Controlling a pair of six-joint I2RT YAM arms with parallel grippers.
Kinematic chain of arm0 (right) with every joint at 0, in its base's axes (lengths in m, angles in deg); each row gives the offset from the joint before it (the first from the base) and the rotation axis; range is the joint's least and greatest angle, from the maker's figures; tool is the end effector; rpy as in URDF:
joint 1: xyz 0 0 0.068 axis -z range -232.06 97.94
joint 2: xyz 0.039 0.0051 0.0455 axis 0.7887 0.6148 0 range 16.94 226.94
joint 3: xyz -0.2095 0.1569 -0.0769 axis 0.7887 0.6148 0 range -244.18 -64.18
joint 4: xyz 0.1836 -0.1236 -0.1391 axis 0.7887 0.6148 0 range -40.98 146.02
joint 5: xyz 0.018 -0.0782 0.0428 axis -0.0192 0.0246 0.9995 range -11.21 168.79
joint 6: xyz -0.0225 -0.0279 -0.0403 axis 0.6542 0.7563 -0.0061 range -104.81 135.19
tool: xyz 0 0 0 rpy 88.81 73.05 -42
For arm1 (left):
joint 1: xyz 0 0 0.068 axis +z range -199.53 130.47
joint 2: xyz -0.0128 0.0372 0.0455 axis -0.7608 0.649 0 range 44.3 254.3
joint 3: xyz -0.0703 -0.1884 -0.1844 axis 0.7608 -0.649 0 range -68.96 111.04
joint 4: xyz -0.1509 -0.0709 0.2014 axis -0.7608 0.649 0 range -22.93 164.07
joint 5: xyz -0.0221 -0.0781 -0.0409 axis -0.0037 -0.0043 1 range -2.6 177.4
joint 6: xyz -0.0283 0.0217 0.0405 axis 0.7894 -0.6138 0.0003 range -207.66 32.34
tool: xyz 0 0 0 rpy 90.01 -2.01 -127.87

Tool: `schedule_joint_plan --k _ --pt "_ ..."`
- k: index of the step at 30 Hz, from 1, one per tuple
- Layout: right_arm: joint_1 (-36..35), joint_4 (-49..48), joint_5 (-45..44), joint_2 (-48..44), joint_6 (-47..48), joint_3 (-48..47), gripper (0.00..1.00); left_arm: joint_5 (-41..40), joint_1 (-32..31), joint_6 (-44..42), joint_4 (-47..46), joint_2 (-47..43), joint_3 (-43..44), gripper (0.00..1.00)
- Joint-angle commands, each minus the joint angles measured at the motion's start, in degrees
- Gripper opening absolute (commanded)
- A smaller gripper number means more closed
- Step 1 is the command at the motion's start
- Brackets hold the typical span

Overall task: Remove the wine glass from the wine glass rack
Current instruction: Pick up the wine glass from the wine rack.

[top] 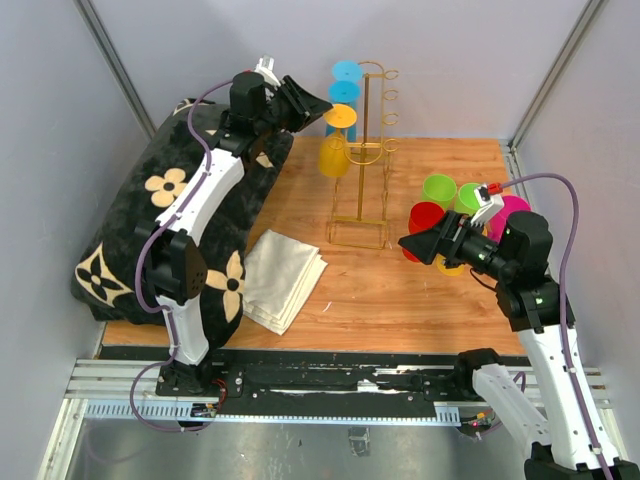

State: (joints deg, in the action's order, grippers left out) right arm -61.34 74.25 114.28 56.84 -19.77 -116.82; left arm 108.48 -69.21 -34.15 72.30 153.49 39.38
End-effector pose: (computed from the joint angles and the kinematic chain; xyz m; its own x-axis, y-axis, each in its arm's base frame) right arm 0.1385 0.0436 0.3731 -0.5706 0.3796 -0.7283 -0.4438 0.6036 0.6623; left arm 0.4282 -0.1667 0.4078 -0.5827 -0.5884 -0.5606 0.3067 0.4796 -0.8221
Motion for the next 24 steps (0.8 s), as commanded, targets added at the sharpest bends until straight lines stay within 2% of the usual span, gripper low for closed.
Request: schedule_joint_plan --k 1,11,21,24 --pt "1.54 -0.45 0.02 -0.52 -0.47 0.16 0.91 -0.53 -0.49 -2.32 2.23 -0.97 1.88 0.37" --pt "1.55 0.32 -0.52 -1.11 -0.25 0.47 0.91 -0.29 -1.08 -2.98 3.45 -0.33 2.86 0.36" --pt "1.54 1.47 -1.53 -2.42 0.27 1.05 0.90 -1.09 -1.13 -3.35 3.97 -0.99 2.72 0.31" --pt "1.54 1.66 -1.97 -2.76 0.50 1.05 0.90 -1.13 -1.19 -3.35 3.94 -0.99 2.53 0.26"
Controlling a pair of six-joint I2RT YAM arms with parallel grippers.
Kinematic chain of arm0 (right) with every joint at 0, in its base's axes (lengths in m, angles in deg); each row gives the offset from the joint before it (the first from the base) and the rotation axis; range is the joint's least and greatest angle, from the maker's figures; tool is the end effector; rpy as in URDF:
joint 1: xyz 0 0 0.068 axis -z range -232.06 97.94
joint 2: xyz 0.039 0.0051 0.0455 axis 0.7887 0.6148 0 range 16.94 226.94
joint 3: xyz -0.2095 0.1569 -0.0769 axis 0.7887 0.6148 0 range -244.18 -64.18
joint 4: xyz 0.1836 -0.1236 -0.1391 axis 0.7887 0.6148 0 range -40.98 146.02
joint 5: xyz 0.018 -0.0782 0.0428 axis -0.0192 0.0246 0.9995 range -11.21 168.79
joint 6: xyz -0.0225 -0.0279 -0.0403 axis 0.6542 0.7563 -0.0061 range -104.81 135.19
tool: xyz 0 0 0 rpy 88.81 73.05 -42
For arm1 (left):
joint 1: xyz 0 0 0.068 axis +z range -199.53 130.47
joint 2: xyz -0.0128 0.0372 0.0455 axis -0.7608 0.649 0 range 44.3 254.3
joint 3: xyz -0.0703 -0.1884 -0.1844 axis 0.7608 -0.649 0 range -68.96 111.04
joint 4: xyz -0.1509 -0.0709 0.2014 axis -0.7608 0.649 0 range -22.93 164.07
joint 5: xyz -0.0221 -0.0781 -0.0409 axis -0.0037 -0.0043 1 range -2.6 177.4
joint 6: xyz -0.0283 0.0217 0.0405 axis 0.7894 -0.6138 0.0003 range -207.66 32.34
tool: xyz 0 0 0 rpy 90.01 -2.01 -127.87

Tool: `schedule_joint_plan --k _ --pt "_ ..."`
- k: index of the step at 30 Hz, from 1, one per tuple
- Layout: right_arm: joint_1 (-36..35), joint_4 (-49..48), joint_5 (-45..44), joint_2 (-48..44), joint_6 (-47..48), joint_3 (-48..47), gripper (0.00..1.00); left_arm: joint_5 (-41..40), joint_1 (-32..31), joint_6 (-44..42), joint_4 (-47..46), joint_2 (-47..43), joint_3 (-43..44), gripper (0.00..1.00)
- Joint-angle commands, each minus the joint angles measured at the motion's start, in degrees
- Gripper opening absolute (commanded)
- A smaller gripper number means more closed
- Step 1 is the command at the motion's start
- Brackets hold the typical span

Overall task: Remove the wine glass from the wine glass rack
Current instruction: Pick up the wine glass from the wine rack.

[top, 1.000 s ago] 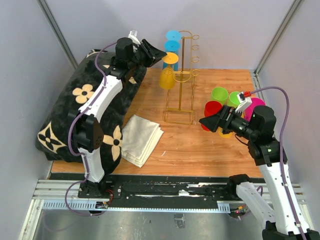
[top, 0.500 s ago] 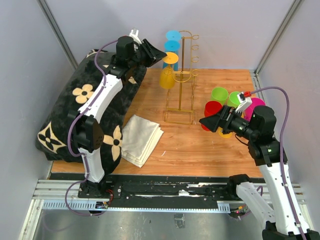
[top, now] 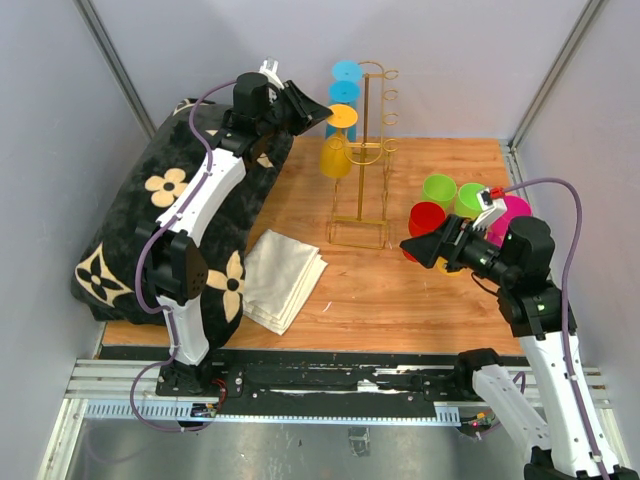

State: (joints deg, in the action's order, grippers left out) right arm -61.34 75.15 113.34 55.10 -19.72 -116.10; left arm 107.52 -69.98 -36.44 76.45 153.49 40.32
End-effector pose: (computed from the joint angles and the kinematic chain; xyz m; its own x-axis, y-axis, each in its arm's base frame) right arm 0.1319 0.0420 0.3710 -0.5621 0.3858 -0.7315 -0.4363 0.6131 0.6586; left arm 0.4246 -0.1714 0.4058 -0.5984 -0.5582 -0.5747 0.2865 0.5208 -0.8041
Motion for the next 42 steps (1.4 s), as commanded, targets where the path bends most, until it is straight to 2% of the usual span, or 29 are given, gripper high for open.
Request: schedule_joint_plan --k 1,4,7,9,15,20,29,33,36,42 --pt "1.54 0.87 -1.32 -1.06 0.43 0.33 0.90 -0.16 -0.46 -1.12 -0.24 -1.06 1.48 0.25" --pt "1.54 1.39 -2.35 -1.10 0.59 0.33 0.91 -0.25 -0.62 -1.46 -0.66 -1.38 1.30 0.24" --pt "1.61 2.11 -2.90 -1.06 0.79 0.26 0.90 -0.58 -0.66 -1.44 -0.54 -1.45 1.35 0.16" --pt "1.54 2.26 -3.12 -1.13 0.81 0.28 0.90 -0.68 -0.65 -1.37 -0.47 -1.42 1.50 0.14" --pt "1.54 2.61 -3.56 -1.19 1.07 0.24 0.90 -0.14 -0.65 -1.21 -0.43 -0.95 1.60 0.24" --pt "1.54 2.87 -3.77 -1.24 1.45 0.11 0.91 0.53 -0.72 -0.95 -0.75 -0.64 1.34 0.26" --pt "1.54 3.14 -3.98 -1.33 1.76 0.00 0.91 0.38 -0.65 -0.49 -1.04 -1.26 1.20 0.15" --pt "1.55 3.14 -3.96 -1.33 1.69 -0.01 0.91 -0.21 -0.66 0.71 -2.22 -2.43 0.58 0.04" --pt "1.54 3.14 -3.96 -1.33 1.78 -0.11 0.91 -0.68 -0.72 1.83 -3.26 -3.17 0.41 0.01" --pt "1.54 3.35 -3.88 -1.24 1.78 -0.60 0.91 -1.28 -0.65 6.28 -6.63 -4.49 -1.33 0.00"
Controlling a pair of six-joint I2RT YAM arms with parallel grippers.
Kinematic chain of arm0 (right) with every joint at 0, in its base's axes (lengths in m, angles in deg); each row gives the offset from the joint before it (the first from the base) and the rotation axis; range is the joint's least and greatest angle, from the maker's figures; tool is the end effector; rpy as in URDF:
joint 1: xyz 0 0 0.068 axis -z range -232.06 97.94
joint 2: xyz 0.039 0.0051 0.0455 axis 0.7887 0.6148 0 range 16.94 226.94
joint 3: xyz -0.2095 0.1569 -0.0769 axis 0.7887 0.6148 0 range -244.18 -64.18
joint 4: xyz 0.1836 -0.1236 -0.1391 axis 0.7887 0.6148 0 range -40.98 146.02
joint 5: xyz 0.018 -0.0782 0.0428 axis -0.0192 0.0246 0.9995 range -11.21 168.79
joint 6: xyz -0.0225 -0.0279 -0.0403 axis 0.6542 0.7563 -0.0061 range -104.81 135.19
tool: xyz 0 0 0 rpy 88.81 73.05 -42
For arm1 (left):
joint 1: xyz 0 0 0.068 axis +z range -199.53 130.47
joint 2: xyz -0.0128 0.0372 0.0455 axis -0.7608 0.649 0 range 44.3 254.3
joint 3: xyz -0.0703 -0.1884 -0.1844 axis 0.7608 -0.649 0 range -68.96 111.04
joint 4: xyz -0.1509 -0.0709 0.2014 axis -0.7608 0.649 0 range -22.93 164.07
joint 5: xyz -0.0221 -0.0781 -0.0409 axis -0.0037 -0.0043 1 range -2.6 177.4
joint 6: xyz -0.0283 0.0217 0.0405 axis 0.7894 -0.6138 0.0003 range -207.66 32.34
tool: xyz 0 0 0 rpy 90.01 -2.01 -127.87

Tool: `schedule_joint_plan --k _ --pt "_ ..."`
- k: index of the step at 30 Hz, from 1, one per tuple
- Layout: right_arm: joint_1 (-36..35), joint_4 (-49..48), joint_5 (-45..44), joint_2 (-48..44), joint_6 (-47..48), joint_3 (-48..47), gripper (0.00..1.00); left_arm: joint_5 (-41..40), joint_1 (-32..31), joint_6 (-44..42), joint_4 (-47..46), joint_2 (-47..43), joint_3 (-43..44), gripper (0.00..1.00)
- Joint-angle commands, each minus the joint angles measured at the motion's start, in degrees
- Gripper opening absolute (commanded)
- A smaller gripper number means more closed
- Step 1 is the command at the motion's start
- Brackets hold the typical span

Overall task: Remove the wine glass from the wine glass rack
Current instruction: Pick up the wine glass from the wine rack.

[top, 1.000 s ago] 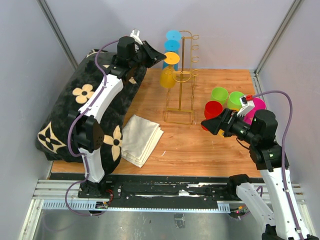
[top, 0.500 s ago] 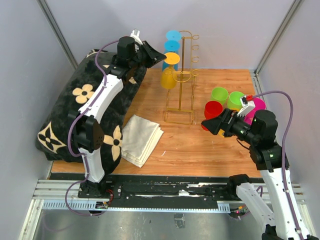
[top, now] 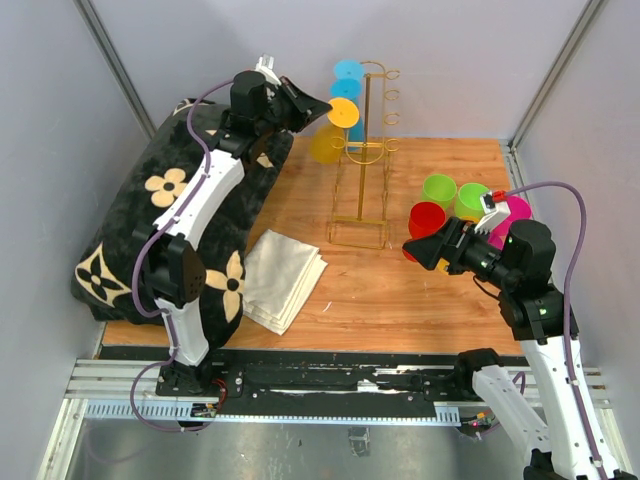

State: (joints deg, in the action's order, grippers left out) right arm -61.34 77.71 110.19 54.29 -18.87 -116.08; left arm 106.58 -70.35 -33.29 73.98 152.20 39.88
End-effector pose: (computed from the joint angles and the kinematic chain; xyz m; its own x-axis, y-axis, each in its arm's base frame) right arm 0.1286 0.0398 0.3678 -0.5559 0.3936 -0.7321 -0.3921 0.6524 0.6485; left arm 0.4185 -0.1716 0.4175 -0.5777 -0.6017 -0.5515 0.2942 0.4768 -0.8283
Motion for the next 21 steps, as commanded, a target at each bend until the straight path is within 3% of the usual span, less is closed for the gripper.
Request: schedule_joint_plan --k 1,21 --pt "1.54 0.95 -0.73 -0.43 0.97 -0.81 0.91 -0.23 -0.28 3.50 -4.23 -3.14 -0.90 0.00" --pt "1.54 1.28 -0.81 -0.41 0.73 -1.11 0.91 -2.79 -0.32 3.73 -4.52 -5.44 -4.29 0.00"
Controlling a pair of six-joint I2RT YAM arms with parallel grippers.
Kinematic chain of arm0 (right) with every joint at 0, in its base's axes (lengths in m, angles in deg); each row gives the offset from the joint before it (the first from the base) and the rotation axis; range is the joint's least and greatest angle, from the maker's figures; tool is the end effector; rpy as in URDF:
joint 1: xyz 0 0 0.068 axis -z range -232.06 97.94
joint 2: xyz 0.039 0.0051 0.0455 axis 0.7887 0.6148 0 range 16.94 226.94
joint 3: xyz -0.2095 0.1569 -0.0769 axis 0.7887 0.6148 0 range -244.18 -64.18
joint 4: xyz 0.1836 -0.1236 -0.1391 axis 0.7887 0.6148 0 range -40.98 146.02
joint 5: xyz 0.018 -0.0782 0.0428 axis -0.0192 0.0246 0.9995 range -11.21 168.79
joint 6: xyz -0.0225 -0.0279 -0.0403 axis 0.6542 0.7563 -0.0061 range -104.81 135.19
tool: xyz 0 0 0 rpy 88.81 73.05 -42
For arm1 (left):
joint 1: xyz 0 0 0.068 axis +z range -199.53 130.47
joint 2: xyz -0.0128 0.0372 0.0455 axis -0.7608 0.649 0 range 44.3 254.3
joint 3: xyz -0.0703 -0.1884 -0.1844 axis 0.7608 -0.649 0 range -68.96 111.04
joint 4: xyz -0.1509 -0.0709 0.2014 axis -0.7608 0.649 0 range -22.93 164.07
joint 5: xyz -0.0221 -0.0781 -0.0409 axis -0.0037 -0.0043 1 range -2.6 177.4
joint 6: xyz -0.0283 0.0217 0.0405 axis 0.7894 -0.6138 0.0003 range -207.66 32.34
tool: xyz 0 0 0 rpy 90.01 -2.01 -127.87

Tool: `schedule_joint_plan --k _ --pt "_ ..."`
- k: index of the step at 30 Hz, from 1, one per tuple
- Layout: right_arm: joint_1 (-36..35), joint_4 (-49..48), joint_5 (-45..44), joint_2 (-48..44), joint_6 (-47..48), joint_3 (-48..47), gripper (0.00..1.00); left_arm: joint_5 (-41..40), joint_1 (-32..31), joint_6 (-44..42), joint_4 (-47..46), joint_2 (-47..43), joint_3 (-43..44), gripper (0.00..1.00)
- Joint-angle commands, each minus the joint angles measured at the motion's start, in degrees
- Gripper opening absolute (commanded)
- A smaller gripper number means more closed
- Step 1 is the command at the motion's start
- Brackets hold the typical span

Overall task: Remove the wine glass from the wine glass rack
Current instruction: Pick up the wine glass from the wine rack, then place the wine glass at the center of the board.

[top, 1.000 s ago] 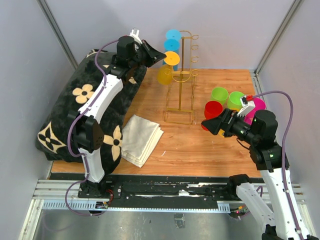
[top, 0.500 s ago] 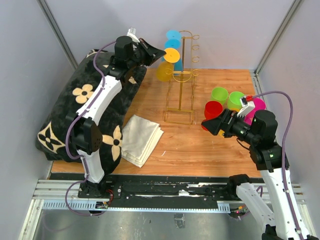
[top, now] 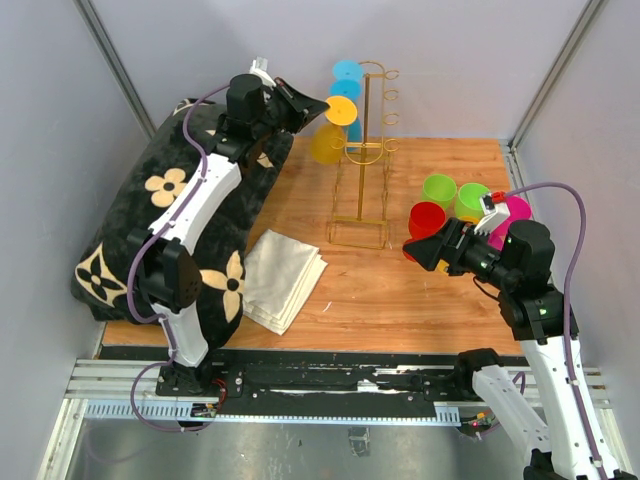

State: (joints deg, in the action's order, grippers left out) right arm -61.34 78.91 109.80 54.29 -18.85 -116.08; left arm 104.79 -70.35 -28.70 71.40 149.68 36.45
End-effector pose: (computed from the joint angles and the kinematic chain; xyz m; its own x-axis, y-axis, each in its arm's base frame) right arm 0.1282 0.0396 0.3656 -0.5681 0.3934 -0.7229 -0.3747 0.6584 0.6528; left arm 0.4100 -0.1673 0.4201 -0.5654 -0.6598 -0.4949 0.2583 0.4282 -0.8660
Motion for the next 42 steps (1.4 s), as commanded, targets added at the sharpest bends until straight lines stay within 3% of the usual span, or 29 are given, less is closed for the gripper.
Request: schedule_joint_plan --k 1,14,31,37,42 --pt "1.54 0.08 -0.51 -0.43 0.73 -1.10 0.91 -1.06 -0.32 -0.83 -2.06 -3.03 -1.01 0.01" --pt "1.54 0.95 -1.44 -0.88 1.42 -0.80 0.91 -5.38 -0.36 -2.23 0.09 -3.32 0.17 0.01" --pt "1.54 0.78 -1.39 -0.78 0.64 -1.25 0.91 -15.13 -0.37 -5.47 0.44 -13.19 -6.77 0.00" --pt "1.59 0.93 -1.79 -1.41 0.02 -1.91 0.91 -17.91 -0.42 -8.75 -1.63 -23.50 -16.72 0.01" --pt "1.59 -2.61 -1.53 -2.35 -3.04 0.30 0.91 -12.34 -0.66 -13.28 -1.44 -35.17 -29.19 0.00"
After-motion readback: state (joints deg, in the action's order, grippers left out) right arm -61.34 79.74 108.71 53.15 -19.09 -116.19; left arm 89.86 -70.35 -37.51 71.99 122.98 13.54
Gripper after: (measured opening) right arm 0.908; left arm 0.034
